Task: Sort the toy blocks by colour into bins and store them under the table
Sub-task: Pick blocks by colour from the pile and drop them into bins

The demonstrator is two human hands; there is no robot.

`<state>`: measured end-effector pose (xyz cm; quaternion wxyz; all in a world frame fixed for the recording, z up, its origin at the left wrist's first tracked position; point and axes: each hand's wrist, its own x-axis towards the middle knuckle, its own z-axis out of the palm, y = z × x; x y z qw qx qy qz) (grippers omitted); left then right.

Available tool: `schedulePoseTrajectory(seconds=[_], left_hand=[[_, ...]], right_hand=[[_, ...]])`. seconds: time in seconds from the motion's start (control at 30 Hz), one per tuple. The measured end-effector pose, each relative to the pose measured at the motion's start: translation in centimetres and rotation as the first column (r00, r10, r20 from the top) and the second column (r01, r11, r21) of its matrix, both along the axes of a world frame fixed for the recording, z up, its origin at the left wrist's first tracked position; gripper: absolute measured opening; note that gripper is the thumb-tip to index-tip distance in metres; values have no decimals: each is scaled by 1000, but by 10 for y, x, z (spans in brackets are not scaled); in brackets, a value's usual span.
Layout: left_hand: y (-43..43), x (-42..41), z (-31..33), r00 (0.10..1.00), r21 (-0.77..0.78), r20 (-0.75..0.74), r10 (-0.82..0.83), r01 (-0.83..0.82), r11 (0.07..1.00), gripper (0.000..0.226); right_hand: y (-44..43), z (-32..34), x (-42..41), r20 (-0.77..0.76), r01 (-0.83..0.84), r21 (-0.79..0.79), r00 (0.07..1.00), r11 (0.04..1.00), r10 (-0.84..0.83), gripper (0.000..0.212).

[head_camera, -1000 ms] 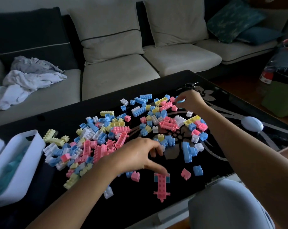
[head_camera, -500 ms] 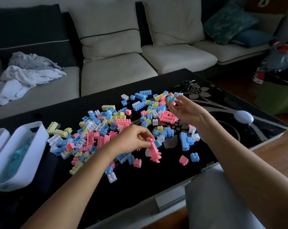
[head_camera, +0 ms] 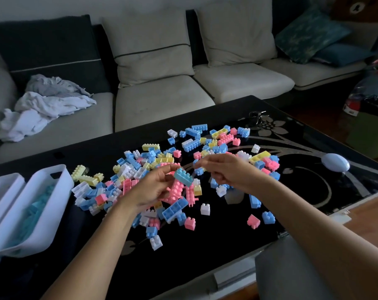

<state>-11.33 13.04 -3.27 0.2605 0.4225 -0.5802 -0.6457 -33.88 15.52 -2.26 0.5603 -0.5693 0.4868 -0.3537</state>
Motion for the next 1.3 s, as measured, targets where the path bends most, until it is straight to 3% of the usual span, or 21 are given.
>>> schedulePoseTrajectory(seconds=[0.07,0.1,0.17,0.3,0.47,0.57,0.67,0.77,0.8,0.93,1.03,1.2,1.3], left_hand=[[0,-1,-1,997,29,-73,2,1,1000,29],[0,-2,-1,996,24,-94,9,-6,1000,27],[1,-4,-1,997,-38,-80,8,-11,999,25],[-1,-11,-2,996,-255,82,37,-15,967,19],[-9,-21,-1,978,-317,191,85,-20,948,15],[-17,-22,2,943,-328,302,141,-36,944,16],[-25,-24,9,881,-414,402,249,-67,908,38],[-20,-32,22,870,-460,340,356,-176,870,30],[-15,-35,25,892,-423,317,322,-170,890,22],[9,-39,32,954,-194,294,65,-7,981,45],[13,-30,29,963,-205,261,68,-13,979,18],[14,17,36,912,-297,315,265,-170,939,21],[11,66,45,827,-358,312,468,-354,864,18]], right_hand=[[13,8,14,-266,-89,-221,964,971,28,22],[16,10,21,-325,-116,-292,946,950,16,30],[22,11,29,-376,-112,-378,926,919,-42,38],[20,7,29,-418,-49,-510,887,859,-197,32],[14,0,22,-516,-105,-601,809,792,-283,27],[10,-1,20,-517,-75,-612,792,787,-326,27],[4,-4,12,-457,40,-635,786,772,-417,27],[3,-5,7,-393,151,-644,776,750,-493,25],[3,-6,8,-376,165,-651,778,741,-504,25],[5,-6,21,-346,124,-703,801,700,-489,27],[3,-3,35,-359,66,-722,815,689,-454,24],[-2,6,78,-418,-82,-730,839,679,-348,28],[-10,11,115,-285,-19,-553,944,833,-168,18]])
